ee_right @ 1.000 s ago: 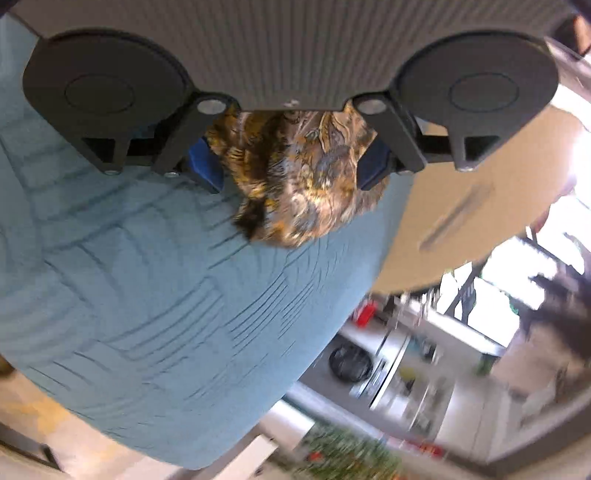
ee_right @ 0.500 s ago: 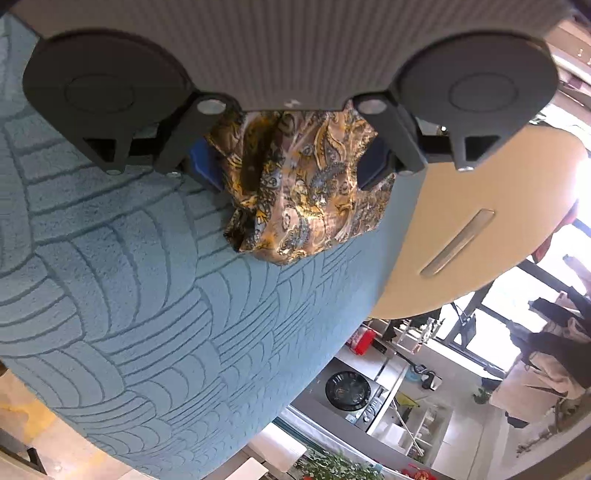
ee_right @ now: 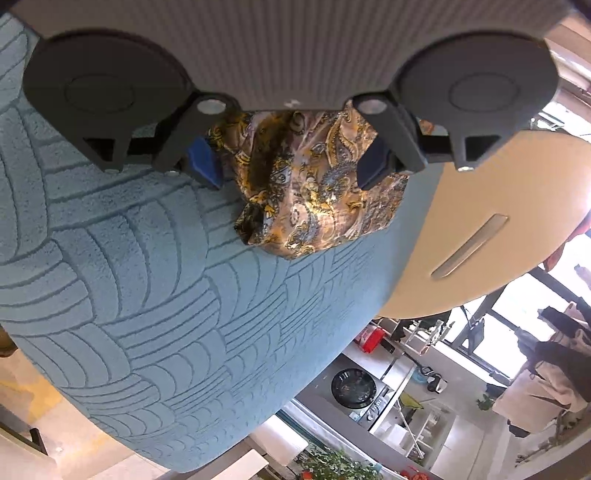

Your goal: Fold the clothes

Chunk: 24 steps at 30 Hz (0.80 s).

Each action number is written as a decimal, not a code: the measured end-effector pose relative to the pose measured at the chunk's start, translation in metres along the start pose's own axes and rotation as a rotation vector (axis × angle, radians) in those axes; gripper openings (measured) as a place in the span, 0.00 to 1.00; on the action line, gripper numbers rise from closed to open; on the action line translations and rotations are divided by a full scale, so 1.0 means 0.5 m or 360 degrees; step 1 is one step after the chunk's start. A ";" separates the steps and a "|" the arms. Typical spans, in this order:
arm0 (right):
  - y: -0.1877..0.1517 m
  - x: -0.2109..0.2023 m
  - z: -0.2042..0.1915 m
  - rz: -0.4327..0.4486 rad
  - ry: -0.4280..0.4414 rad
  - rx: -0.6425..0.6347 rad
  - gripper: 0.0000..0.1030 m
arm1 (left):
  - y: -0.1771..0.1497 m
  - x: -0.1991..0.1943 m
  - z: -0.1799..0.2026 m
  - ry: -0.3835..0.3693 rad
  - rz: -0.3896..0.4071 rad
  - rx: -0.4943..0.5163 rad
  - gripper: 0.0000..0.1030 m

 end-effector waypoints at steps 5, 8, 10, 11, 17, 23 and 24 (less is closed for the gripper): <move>0.004 0.007 -0.003 0.0021 0.0007 0.0009 0.80 | -0.014 0.025 -0.024 -0.0081 -0.0164 -0.0285 0.17; 0.006 0.020 -0.006 -0.0005 -0.0011 0.0000 0.80 | -0.035 0.030 -0.020 -0.0084 -0.0158 -0.0356 0.13; 0.014 0.025 -0.009 0.0014 -0.0050 -0.0044 0.79 | -0.044 0.025 -0.028 -0.0065 -0.0113 -0.0420 0.14; 0.018 0.022 -0.008 0.0042 -0.0073 -0.0063 0.80 | -0.047 0.023 -0.031 -0.0063 -0.0101 -0.0442 0.14; 0.046 0.066 0.014 0.0005 0.0136 0.0037 0.80 | -0.062 0.028 -0.071 -0.0132 -0.0078 -0.0693 0.14; 0.038 0.119 -0.021 -0.0226 0.0243 -0.0061 0.30 | -0.094 -0.045 -0.123 -0.0195 -0.0013 -0.0967 0.14; 0.035 0.128 -0.028 -0.0284 0.0275 -0.0069 0.09 | -0.099 -0.060 -0.133 -0.0194 0.0003 -0.1000 0.14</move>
Point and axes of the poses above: each gripper's, at about its wrist camera, not at the fingertips, and x roughly the way its jaws point, z to its right, y to its top, the point moved 5 cm from there along x, roughly the way its jaws point, and after that the axes turned 8 degrees about -x, right-handed, at the moved point
